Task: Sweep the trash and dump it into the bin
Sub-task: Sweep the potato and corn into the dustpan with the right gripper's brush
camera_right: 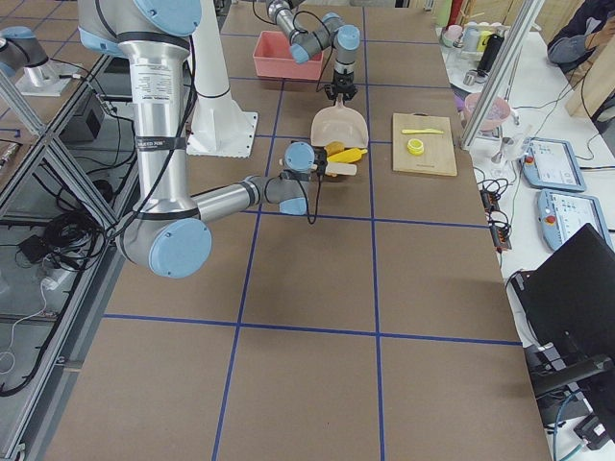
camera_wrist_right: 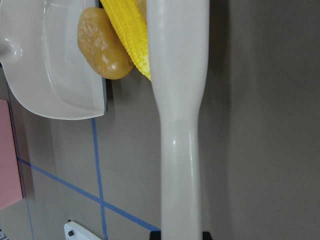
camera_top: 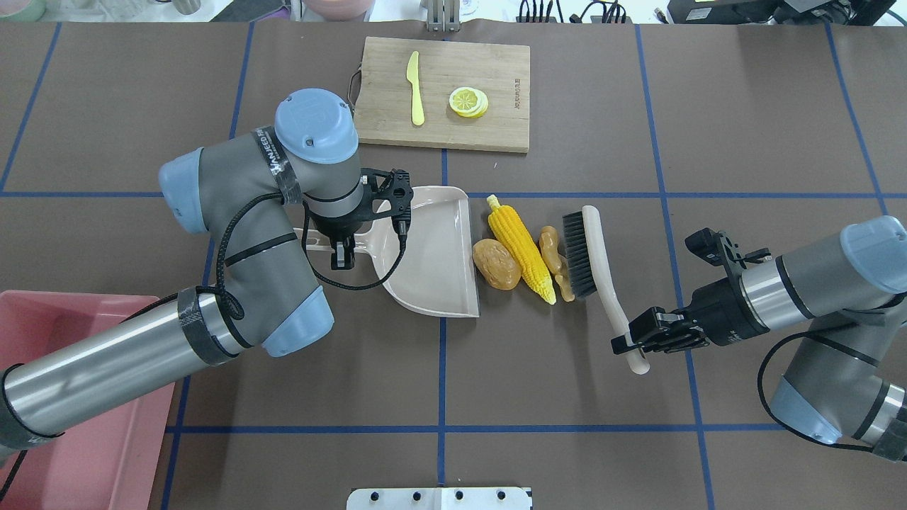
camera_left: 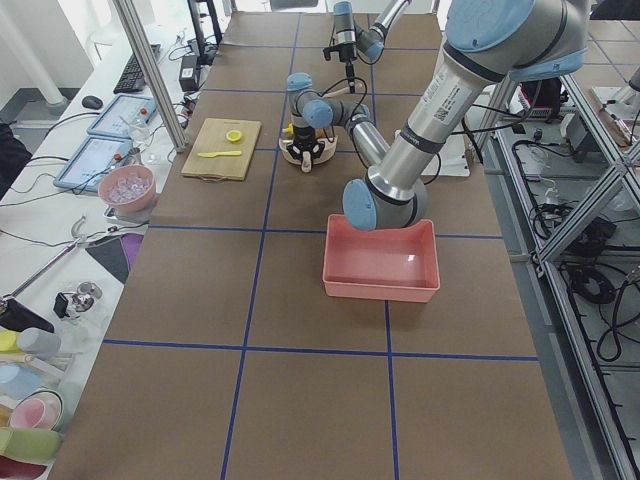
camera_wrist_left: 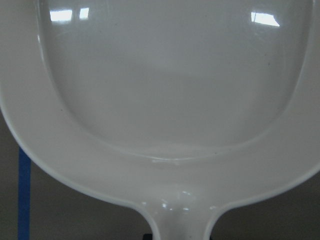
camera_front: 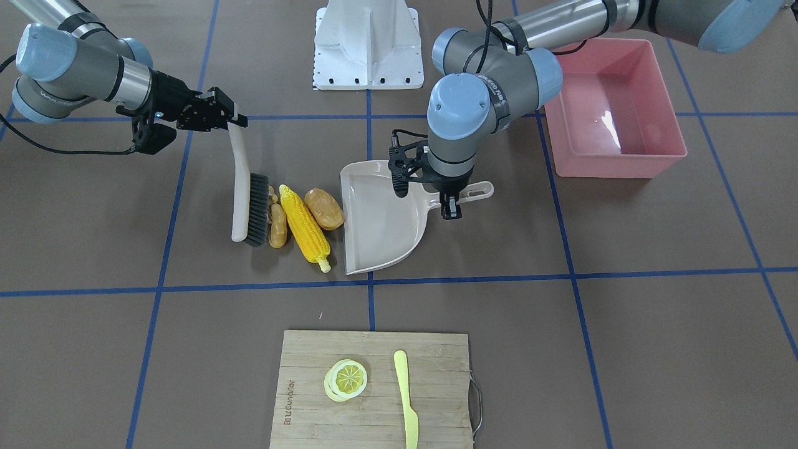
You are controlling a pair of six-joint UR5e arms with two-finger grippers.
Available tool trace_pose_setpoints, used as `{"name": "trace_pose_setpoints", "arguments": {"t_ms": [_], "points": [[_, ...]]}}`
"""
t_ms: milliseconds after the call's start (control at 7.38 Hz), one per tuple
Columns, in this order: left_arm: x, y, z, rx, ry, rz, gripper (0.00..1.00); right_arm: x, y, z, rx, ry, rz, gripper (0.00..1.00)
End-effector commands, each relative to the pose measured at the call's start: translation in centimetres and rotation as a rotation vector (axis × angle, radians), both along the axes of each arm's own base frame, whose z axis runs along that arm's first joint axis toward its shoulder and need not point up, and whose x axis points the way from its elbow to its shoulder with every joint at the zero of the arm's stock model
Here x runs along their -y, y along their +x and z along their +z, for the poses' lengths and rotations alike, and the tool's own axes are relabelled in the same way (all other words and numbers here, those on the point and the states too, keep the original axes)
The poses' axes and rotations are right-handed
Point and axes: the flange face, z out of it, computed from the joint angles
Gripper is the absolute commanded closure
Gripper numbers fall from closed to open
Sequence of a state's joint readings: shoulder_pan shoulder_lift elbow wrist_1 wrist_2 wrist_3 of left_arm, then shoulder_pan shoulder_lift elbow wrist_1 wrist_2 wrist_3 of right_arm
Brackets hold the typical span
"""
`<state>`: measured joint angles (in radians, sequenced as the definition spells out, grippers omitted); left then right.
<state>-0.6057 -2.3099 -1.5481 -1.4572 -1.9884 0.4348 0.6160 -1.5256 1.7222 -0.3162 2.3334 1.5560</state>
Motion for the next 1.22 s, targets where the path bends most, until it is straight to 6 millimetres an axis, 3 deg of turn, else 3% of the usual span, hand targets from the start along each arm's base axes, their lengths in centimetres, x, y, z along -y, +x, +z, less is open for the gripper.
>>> {"name": "trace_pose_setpoints", "arguments": {"t_ms": [0,271,678,814,1085], "points": [[-1.1,1.0,0.5,0.006,-0.004,0.023,1.00,-1.3,-1.9,0.2,-0.006,0.005,0.004,1.00],[-1.2,1.0,0.8,-0.002,0.001,0.023,1.00,-1.6,-1.4,0.6,-0.003,0.015,0.000,1.00],[-1.1,0.7,1.0,-0.001,0.000,0.020,1.00,-1.9,-2.8,-0.6,0.021,0.022,-0.012,1.00],[-0.7,0.3,1.0,0.003,-0.002,0.013,1.00,-2.0,-3.4,-1.3,0.032,0.030,-0.009,1.00],[-0.6,0.1,1.2,0.011,0.001,0.020,1.00,-3.3,-6.5,-3.2,0.053,0.045,-0.006,1.00]]}}
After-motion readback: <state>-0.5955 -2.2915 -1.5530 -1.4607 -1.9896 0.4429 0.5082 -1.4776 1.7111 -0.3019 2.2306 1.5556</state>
